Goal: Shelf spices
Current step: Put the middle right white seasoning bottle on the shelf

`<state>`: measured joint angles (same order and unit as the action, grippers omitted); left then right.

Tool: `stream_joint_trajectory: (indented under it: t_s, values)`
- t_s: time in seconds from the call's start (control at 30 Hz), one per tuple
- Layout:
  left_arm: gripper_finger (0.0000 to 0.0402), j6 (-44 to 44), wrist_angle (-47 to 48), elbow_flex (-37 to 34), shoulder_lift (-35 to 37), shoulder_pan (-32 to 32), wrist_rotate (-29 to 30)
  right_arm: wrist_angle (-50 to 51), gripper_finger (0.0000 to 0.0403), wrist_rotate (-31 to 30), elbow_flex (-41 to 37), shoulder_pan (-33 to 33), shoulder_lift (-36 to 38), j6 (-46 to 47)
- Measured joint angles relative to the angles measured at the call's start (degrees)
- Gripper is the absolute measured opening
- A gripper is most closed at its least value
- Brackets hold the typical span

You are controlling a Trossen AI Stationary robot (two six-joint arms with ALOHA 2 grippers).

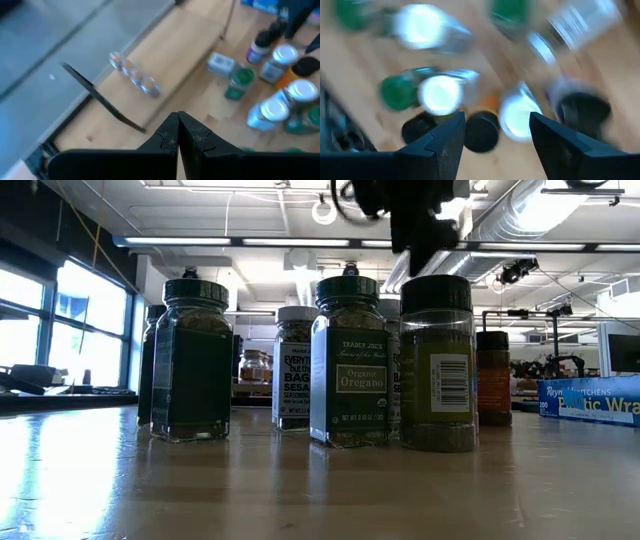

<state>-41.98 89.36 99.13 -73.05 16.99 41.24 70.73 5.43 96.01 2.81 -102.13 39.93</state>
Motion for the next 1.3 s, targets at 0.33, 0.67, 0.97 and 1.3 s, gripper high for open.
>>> stream_joint_trajectory:
  t_s: [0.33, 0.67, 0.97, 1.3]
  values:
    - [0.0, 4.96, -0.02, 0.0, 5.33, -0.09, 4.39, 7.32, 0.0218, 1.6, 0.74, 1.78, -4.26, 19.99]
    - [0.0, 9.75, -0.63, 0.0, 5.57, -0.09, 4.54, 3.33, 0.0284, 2.19, -3.15, 0.85, -4.41, 23.35]
    - [0.0, 10.69, -0.66, 0.0, 5.57, -0.09, 2.42, 3.59, 0.0297, -2.22, -3.2, 0.58, -5.82, 26.06]
    - [0.0, 9.22, -0.94, 0.0, 5.57, -0.09, 0.87, 0.98, 0.0286, -1.66, -3.2, 0.17, -10.35, 24.49]
